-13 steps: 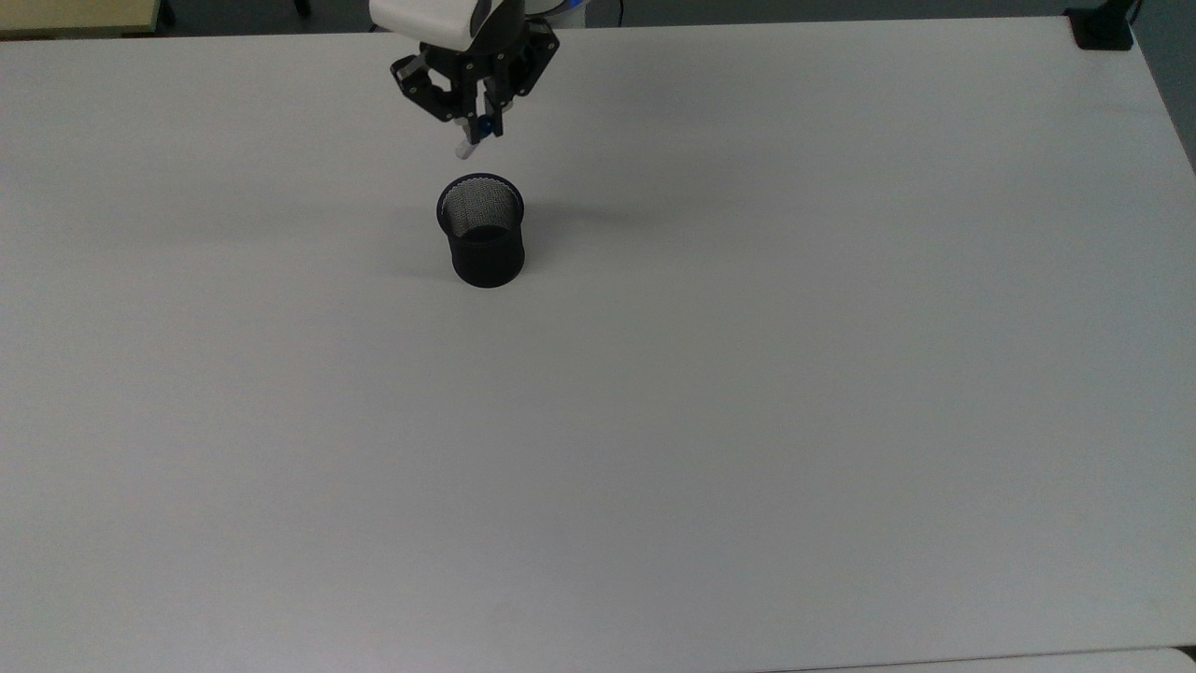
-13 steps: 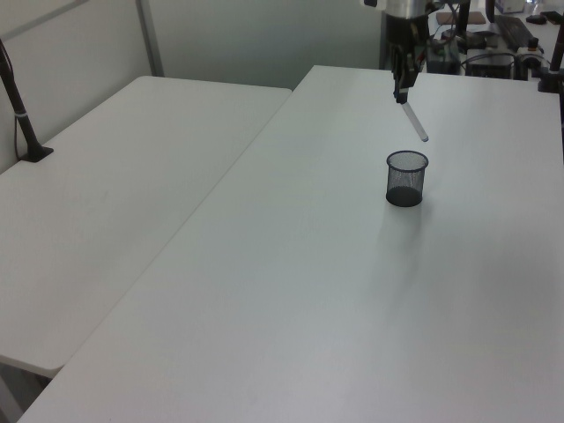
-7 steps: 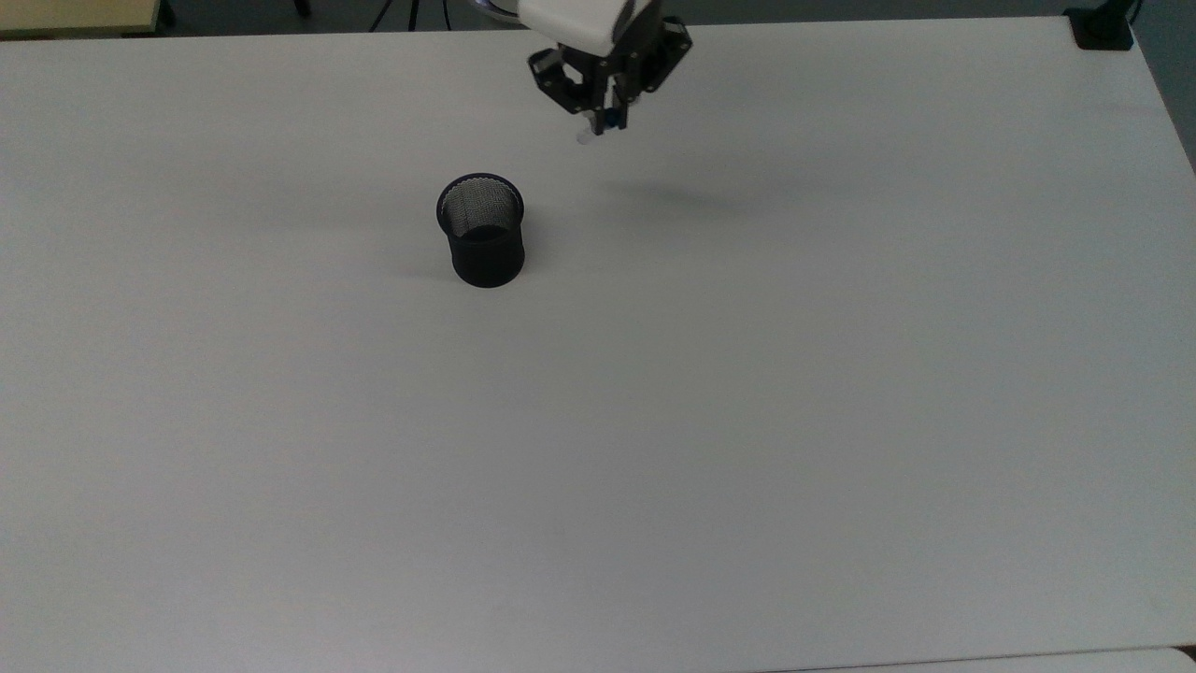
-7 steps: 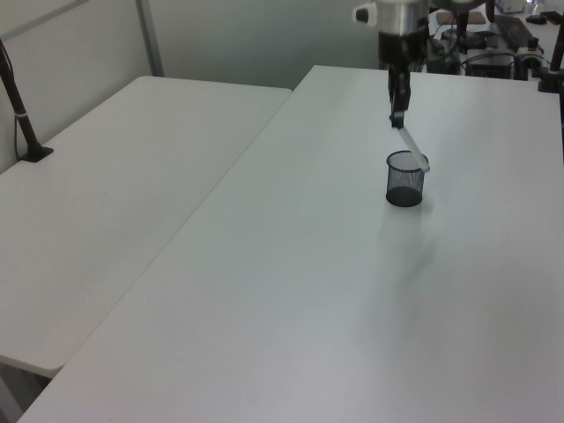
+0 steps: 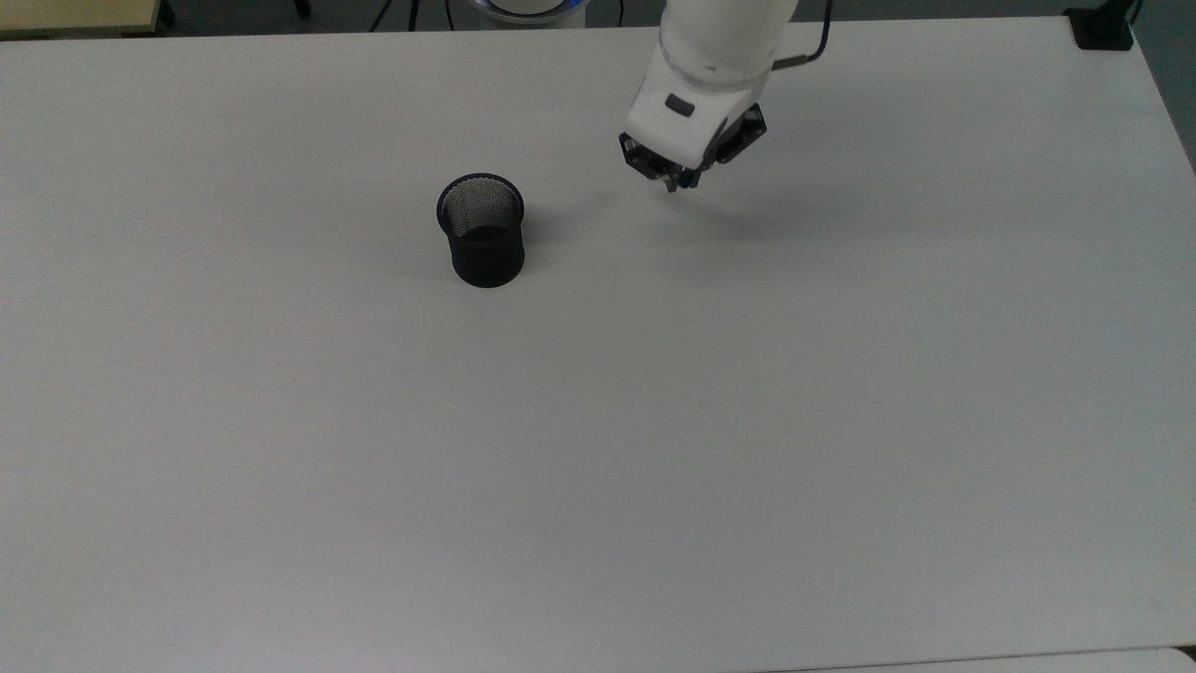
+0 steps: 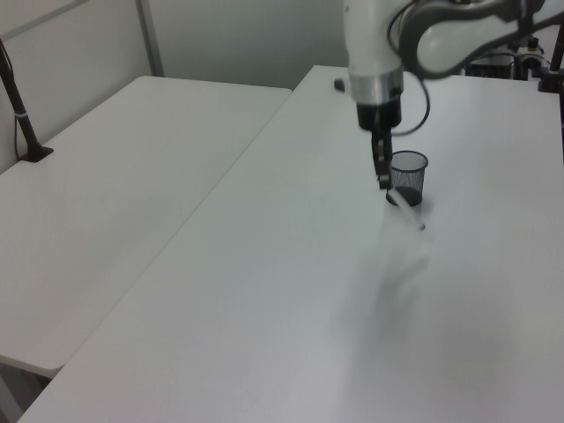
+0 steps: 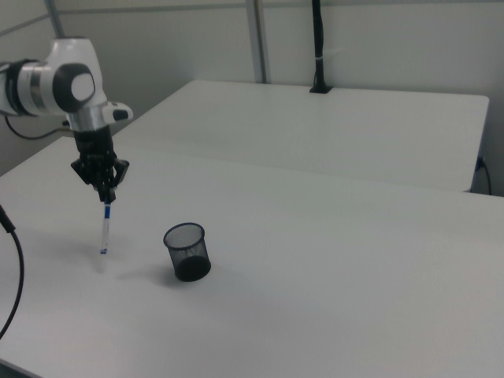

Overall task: Remove the marker
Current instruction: 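Carry the marker beside the cup and lower it to the table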

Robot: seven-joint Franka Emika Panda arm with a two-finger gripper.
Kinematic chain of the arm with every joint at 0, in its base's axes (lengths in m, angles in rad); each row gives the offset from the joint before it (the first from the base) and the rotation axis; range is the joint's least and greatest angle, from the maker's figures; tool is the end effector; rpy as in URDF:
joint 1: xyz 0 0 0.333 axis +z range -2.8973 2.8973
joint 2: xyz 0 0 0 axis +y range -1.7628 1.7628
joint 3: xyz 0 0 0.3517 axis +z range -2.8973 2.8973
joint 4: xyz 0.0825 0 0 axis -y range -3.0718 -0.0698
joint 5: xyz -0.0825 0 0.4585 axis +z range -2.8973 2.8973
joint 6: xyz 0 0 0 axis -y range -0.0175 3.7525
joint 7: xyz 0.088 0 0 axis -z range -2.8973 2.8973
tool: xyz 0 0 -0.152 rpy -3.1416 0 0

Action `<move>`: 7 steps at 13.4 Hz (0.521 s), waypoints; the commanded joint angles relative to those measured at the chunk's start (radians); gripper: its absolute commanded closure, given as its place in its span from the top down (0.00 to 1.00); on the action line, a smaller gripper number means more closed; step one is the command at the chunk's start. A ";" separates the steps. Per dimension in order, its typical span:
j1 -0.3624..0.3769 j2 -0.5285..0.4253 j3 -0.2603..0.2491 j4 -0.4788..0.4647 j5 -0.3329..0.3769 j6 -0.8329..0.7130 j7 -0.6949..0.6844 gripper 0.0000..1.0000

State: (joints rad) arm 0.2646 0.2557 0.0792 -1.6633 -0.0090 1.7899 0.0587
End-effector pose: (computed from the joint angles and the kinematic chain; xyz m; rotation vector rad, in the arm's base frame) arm 0.6564 0.2302 0.4119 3.0889 0.4453 -0.2000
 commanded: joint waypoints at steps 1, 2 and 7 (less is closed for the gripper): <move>0.025 0.066 -0.013 0.007 0.011 0.089 0.046 0.09; 0.028 0.085 -0.013 0.007 0.006 0.112 0.061 0.16; 0.021 0.116 -0.016 0.005 -0.031 0.177 0.058 1.00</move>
State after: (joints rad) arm 0.2775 0.3664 0.0731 -1.6610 -0.0118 1.9451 0.1009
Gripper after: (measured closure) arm 0.674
